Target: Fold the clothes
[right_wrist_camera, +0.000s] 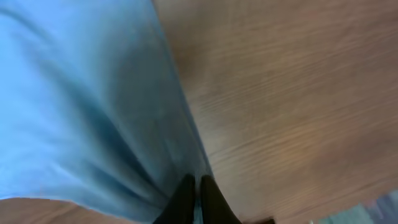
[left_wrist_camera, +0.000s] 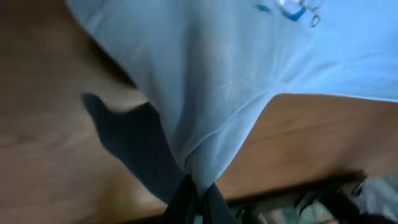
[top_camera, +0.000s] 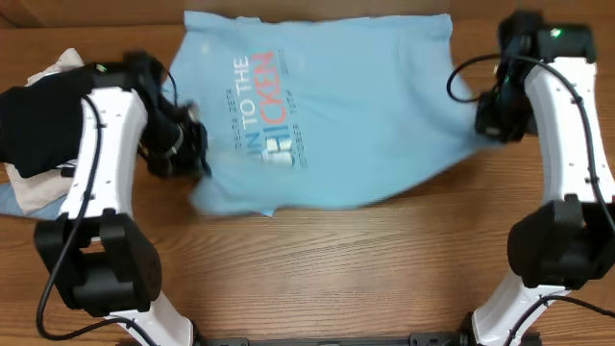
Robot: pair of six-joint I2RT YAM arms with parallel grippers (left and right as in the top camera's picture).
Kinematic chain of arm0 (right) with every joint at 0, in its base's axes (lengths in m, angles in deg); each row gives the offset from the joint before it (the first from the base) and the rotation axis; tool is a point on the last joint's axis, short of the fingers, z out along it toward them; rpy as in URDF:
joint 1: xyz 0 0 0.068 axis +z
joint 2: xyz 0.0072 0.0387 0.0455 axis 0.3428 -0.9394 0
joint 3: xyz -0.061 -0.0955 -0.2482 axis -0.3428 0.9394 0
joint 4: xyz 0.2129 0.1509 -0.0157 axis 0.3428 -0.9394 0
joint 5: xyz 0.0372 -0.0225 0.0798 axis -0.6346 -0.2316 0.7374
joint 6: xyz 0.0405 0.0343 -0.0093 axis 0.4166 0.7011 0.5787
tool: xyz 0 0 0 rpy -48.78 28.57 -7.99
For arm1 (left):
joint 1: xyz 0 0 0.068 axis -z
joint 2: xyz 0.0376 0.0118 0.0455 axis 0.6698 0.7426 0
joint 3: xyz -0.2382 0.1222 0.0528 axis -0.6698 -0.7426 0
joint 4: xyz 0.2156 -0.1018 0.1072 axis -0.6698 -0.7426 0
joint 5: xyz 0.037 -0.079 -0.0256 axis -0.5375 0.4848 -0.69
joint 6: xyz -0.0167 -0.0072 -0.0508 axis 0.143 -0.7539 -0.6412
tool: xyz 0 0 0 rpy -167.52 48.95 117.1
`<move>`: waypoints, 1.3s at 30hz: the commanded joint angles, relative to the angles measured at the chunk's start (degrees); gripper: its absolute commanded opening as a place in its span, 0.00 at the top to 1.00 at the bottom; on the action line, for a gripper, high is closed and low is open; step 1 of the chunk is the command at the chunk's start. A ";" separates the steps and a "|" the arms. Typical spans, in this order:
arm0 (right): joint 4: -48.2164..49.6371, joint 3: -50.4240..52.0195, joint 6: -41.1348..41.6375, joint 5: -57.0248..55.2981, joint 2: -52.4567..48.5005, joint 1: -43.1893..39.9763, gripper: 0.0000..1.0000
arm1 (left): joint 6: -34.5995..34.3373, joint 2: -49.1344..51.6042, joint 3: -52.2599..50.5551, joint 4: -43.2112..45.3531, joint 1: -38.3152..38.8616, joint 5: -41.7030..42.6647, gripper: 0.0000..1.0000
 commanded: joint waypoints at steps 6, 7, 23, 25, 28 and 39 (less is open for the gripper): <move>5.77 17.70 3.89 -0.09 0.59 -6.93 0.96 | -1.99 -2.32 -18.80 5.18 0.20 -8.44 0.96; 6.12 18.69 4.48 -0.11 0.59 -7.65 0.96 | -3.50 -2.75 -20.22 6.19 0.13 -9.51 0.96; 6.99 24.09 5.88 1.62 7.19 -10.40 0.96 | -17.75 -25.00 -26.93 10.49 -5.81 -22.12 0.96; 7.08 25.75 6.03 1.79 9.05 -10.40 0.96 | -17.33 -27.12 -26.93 9.49 -6.58 -22.18 0.96; 7.80 28.72 6.03 2.73 12.17 -10.40 0.96 | -16.61 -29.07 -26.93 7.52 -6.62 -22.18 0.96; 10.25 32.89 7.21 3.80 24.79 -10.40 0.96 | -16.76 -33.68 -27.56 5.18 -6.62 -22.21 0.96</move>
